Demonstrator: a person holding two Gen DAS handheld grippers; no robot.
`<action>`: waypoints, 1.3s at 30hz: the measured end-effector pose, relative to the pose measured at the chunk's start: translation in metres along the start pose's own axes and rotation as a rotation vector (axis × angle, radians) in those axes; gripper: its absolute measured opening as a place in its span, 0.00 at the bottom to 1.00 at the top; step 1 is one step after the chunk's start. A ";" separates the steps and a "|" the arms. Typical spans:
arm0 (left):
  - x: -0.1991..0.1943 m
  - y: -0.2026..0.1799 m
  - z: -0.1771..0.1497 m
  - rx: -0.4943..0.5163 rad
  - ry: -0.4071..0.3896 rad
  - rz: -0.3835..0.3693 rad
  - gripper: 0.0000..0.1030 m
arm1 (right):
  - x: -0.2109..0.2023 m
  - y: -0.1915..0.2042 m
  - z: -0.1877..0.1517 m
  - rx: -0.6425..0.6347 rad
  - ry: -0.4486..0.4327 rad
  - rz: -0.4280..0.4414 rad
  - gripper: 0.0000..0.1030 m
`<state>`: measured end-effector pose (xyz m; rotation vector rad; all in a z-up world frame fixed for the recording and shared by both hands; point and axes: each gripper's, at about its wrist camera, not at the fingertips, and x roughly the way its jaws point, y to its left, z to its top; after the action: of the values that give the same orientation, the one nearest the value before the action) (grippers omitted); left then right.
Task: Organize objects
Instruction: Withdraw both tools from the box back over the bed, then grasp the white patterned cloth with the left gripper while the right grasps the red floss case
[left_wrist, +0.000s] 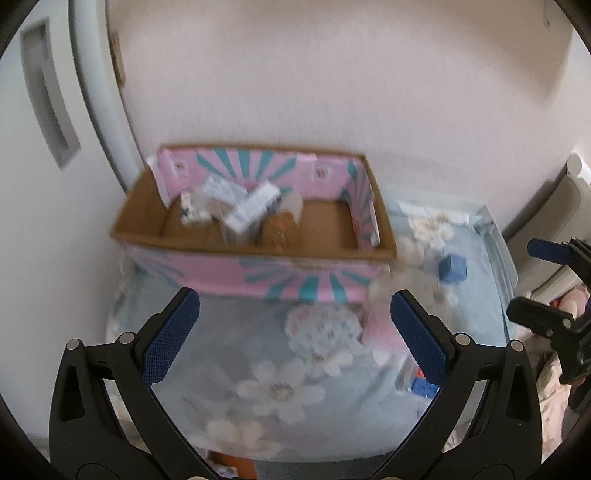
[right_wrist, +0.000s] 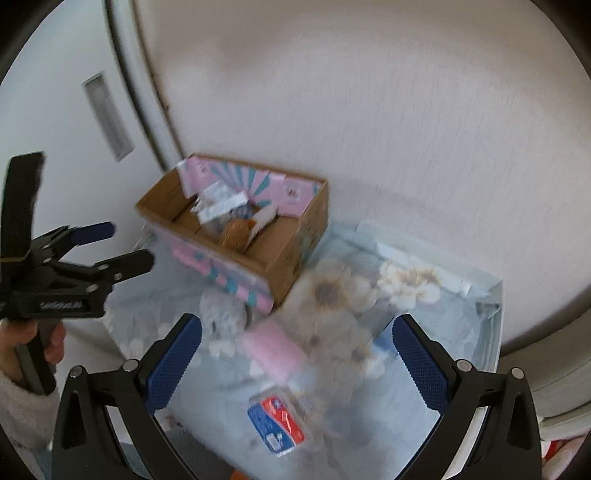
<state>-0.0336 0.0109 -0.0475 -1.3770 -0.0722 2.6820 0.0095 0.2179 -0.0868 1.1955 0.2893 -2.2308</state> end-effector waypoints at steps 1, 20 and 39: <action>0.006 -0.001 -0.006 -0.002 0.012 -0.003 1.00 | 0.003 0.001 -0.008 -0.010 0.009 0.006 1.00; 0.115 -0.021 -0.060 0.139 0.056 -0.119 1.00 | 0.075 0.016 -0.091 -0.201 0.091 0.101 0.95; 0.145 -0.015 -0.060 0.103 0.059 -0.231 0.73 | 0.105 0.022 -0.112 -0.255 0.110 0.145 0.50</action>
<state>-0.0668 0.0441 -0.1977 -1.3273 -0.0812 2.4205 0.0547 0.2082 -0.2351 1.1627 0.4984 -1.9414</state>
